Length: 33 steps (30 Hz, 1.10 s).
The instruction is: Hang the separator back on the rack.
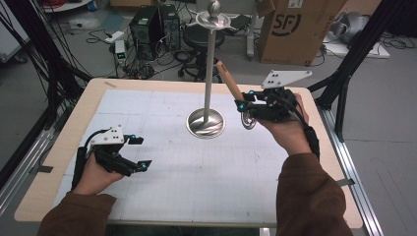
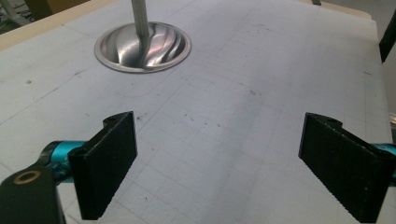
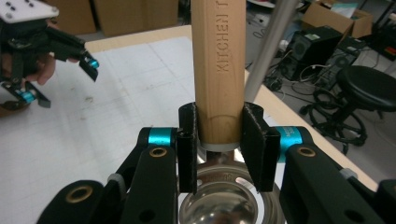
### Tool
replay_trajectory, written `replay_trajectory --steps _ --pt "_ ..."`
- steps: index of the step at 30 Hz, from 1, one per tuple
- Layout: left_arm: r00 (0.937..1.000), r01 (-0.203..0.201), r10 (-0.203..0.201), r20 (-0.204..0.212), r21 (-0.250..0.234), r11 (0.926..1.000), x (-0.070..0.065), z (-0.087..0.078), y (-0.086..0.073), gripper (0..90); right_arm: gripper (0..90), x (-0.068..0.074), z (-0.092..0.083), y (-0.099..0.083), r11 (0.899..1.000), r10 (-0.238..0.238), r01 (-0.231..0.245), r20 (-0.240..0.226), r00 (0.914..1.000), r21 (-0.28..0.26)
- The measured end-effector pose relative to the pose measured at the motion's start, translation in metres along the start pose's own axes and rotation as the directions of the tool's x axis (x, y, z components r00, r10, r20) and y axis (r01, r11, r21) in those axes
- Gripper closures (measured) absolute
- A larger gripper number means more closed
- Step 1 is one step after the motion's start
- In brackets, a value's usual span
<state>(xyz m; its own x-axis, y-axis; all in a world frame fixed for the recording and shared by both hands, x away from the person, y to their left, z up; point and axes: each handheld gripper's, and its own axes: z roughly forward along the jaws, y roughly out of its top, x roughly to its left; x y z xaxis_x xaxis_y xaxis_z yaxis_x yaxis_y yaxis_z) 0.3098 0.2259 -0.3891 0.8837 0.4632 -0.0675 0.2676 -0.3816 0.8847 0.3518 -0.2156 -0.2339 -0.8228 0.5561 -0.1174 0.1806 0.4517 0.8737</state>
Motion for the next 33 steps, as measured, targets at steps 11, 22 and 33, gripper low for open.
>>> replay_trajectory --steps 11,22,33 --pt "0.9999 0.010 -0.010 -0.003 -0.003 0.9999 0.001 0.000 0.000 12.0 68.7 -0.013 -0.011 0.008 0.999 0.019 -0.019 0.021 0.9996 -0.031" --pt "1.0000 0.005 -0.005 -0.001 -0.001 1.0000 0.000 0.000 0.000 12.0 68.7 -0.021 -0.017 0.022 1.000 0.004 -0.003 0.053 0.9986 -0.026" --pt "0.9999 0.010 -0.010 0.000 -0.002 0.9999 0.000 0.000 0.000 12.0 68.7 -0.038 -0.018 0.028 0.998 0.046 -0.042 0.080 0.9958 -0.049"
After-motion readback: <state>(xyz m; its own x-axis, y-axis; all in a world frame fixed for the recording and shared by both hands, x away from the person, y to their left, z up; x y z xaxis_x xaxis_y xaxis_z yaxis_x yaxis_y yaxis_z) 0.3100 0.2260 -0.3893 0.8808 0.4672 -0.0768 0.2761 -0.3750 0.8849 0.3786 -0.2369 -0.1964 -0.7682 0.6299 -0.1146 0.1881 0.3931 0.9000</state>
